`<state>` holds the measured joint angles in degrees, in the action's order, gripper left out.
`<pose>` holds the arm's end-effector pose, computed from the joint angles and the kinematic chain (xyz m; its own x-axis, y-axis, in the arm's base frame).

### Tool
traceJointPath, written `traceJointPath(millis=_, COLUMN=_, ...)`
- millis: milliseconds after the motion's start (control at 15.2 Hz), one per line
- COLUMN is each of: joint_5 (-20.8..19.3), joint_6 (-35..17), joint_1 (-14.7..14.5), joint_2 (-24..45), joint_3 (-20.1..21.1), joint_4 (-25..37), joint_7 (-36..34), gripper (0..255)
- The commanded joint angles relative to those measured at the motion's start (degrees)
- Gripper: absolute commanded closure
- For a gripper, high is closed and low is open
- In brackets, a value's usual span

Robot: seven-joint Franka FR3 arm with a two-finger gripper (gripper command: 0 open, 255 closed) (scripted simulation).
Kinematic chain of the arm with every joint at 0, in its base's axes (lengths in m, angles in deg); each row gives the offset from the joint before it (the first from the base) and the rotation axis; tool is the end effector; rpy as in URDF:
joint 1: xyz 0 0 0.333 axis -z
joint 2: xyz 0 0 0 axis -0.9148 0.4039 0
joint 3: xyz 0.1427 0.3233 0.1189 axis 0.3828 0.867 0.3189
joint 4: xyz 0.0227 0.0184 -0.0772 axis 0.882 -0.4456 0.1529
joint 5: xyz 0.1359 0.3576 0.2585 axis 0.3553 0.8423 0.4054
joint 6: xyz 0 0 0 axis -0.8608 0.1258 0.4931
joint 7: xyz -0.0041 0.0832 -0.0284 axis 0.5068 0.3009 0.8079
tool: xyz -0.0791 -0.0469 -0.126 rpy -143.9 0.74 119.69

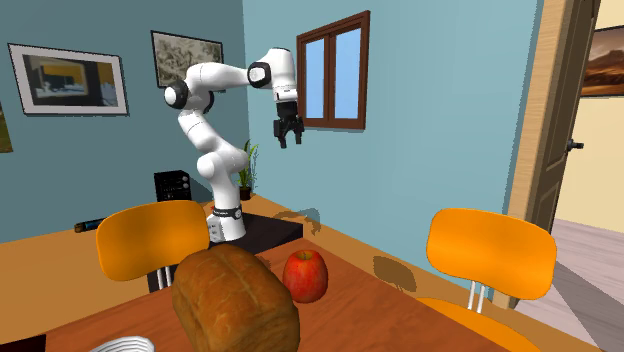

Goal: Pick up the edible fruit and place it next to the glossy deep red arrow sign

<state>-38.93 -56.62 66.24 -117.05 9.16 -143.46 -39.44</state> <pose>0.3489 0.0071 0.5679 0.9875 -0.1399 0.0723 -0.1349 -0.9884 -0.0697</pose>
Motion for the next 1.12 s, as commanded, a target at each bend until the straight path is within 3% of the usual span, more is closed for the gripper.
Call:
traceJointPath(millis=0, joint_5=0.0, joint_6=0.0, joint_1=0.0, joint_2=0.0, joint_3=0.0, joint_4=0.0, joint_7=0.0, gripper=0)
traceJointPath(millis=594, joint_5=-6.9, joint_6=-6.8, joint_1=1.3, joint_2=9.1, joint_3=-11.7, joint_4=1.4, joint_7=18.6, gripper=0)
traceJointPath(millis=1056, joint_5=-8.8, joint_6=-12.2, joint_1=0.9, joint_2=20.8, joint_3=-20.3, joint_4=7.5, joint_7=33.0, gripper=0)
